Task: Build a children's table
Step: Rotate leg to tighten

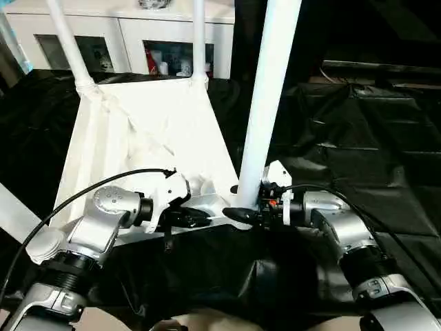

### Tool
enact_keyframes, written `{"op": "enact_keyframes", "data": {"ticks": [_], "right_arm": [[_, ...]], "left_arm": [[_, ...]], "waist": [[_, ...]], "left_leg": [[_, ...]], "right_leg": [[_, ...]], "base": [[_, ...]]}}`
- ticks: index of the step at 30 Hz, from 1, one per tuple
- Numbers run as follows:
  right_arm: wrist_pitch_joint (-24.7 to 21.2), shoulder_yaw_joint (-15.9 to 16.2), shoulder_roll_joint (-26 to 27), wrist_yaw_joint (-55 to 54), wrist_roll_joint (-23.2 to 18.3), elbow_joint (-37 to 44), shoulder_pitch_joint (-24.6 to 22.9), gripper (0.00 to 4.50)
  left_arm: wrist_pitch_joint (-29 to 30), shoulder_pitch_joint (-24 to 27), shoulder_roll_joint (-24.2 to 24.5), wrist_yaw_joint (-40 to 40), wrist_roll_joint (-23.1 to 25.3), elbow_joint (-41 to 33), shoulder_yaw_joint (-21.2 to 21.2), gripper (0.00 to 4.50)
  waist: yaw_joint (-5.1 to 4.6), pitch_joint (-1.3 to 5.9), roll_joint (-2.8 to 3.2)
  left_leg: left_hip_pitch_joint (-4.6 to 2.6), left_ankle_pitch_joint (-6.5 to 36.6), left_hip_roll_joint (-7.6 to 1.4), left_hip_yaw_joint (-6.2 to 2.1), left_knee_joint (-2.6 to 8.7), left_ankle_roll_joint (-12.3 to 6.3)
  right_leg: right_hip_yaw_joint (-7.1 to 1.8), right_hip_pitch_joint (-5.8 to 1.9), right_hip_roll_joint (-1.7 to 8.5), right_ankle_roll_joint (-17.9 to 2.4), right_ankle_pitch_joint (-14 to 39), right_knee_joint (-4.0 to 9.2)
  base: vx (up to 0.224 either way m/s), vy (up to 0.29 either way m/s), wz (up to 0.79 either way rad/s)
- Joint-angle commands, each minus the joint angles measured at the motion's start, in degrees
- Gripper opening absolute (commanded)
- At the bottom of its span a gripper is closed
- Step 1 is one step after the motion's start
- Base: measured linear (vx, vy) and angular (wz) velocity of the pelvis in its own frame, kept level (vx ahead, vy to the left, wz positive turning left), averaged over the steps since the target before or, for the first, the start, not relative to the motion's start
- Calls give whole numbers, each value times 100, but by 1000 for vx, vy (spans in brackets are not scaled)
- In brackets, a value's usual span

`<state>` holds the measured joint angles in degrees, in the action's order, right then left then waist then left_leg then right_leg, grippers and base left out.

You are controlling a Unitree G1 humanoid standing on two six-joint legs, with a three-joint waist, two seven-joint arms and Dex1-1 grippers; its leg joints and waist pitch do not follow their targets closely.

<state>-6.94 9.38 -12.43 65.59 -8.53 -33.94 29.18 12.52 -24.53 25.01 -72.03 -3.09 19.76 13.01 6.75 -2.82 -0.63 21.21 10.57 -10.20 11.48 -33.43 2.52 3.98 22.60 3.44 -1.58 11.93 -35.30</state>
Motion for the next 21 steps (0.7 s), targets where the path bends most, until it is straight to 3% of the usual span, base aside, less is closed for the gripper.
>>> {"op": "enact_keyframes", "data": {"ticks": [1, 5, 7, 10, 15, 17, 18, 21], "right_arm": [[-79, 176, 91, 129, -31, 124, -60, 288], [-108, -53, 420, -849, 102, -187, -6, 264], [-26, -292, 756, -2115, 286, -652, 129, 262], [54, -469, 995, -3049, 390, -970, 222, 259], [193, -741, 1449, -4269, 429, -1306, 371, 259], [557, -529, 1613, -4112, 583, -1320, 369, 259], [588, -506, 1632, -3972, 558, -1296, 356, 259], [519, -505, 1665, -3371, 295, -1104, 289, 329]], "left_arm": [[-40, -46, -165, -6, -257, -246, 74, 0], [87, -90, -390, 442, -216, -198, -41, 0], [196, -254, -654, 1143, 6, 67, -133, 0], [253, -380, -892, 1590, 74, 262, -220, 0], [298, -598, -1266, 2336, 285, 596, -214, 0], [229, -679, -1453, 2590, 345, 697, -215, 0], [211, -686, -1477, 2599, 349, 701, -211, 0], [78, -643, -1479, 2384, 312, 632, -130, 0]], "waist": [[-12, 353, -12], [-57, 331, -20], [-105, 302, -33], [-168, 287, -28], [-186, 302, -22], [-165, 316, 11], [-162, 316, -11], [-149, 326, -4]], "left_leg": [[-93, 666, -393, -164, 346, -348], [-92, 799, -387, -177, 366, -219], [-110, 1055, -376, -192, 395, -59], [-144, 1259, -358, -207, 402, 72], [-130, 1129, -354, -197, 408, 30], [-127, 1129, -352, -193, 391, 12], [-116, 1112, -351, -187, 386, -29], [-94, 978, -349, -188, 380, -175]], "right_leg": [[-333, -265, 567, -1260, 533, 358], [-348, -250, 589, -1221, 842, 392], [-359, -232, 601, -1109, 1412, 455], [-371, -203, 603, -947, 1941, 523], [-376, -195, 572, -910, 1615, 495], [-381, -202, 591, -931, 1514, 488], [-379, -215, 588, -929, 1429, 488], [-373, -233, 577, -963, 1189, 455]], "base": [[0, 0, 0], [0, 0, 0], [0, 0, 0], [0, 0, 0], [0, 0, 0], [0, 0, 0], [0, 0, 0], [0, 0, 0]]}}
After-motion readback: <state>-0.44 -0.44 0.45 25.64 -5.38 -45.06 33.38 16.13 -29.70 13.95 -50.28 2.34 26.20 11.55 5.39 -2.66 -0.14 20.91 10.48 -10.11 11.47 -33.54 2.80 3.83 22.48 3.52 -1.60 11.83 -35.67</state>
